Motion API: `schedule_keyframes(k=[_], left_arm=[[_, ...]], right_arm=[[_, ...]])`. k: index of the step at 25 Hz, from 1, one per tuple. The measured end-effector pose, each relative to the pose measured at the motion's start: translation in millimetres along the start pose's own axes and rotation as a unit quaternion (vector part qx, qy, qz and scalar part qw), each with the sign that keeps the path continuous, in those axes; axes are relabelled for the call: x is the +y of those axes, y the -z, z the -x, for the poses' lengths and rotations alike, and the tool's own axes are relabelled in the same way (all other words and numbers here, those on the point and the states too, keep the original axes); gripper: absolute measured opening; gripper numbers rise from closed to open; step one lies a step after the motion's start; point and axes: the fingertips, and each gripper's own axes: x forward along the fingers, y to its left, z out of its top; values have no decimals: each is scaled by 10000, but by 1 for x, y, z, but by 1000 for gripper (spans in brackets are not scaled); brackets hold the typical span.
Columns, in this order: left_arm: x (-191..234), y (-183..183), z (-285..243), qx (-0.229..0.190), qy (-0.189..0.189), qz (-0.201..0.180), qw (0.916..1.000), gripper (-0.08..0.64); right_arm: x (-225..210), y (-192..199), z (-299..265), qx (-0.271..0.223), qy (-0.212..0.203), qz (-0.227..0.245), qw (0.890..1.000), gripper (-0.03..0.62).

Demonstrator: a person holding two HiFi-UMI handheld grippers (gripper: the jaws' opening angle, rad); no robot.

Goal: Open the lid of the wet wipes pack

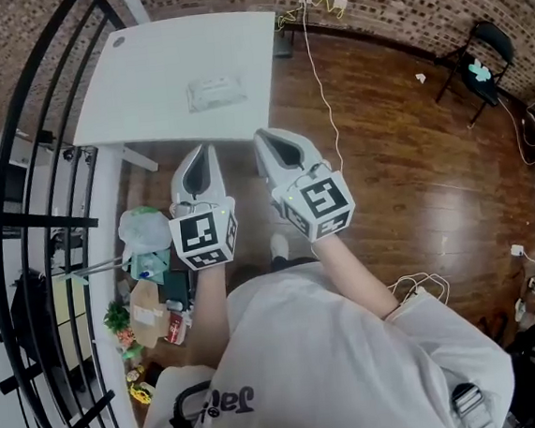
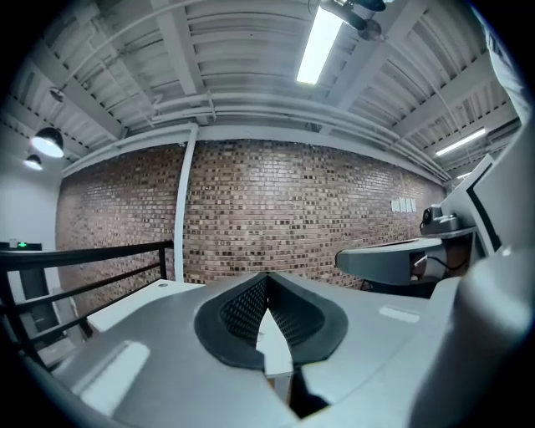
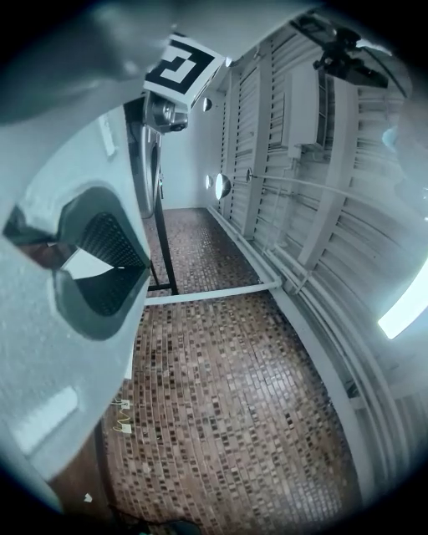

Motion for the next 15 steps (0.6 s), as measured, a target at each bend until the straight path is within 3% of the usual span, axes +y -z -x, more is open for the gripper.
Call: schedule_keyframes(k=[9, 15], left_arm=[[13, 2, -23, 124, -293, 135, 9994, 15], [17, 13, -50, 240, -238, 146, 9993, 15]], right_arm=[[-16, 18, -27, 187, -293, -178, 9992, -8], [-32, 21, -48, 240, -290, -185, 9991, -8]])
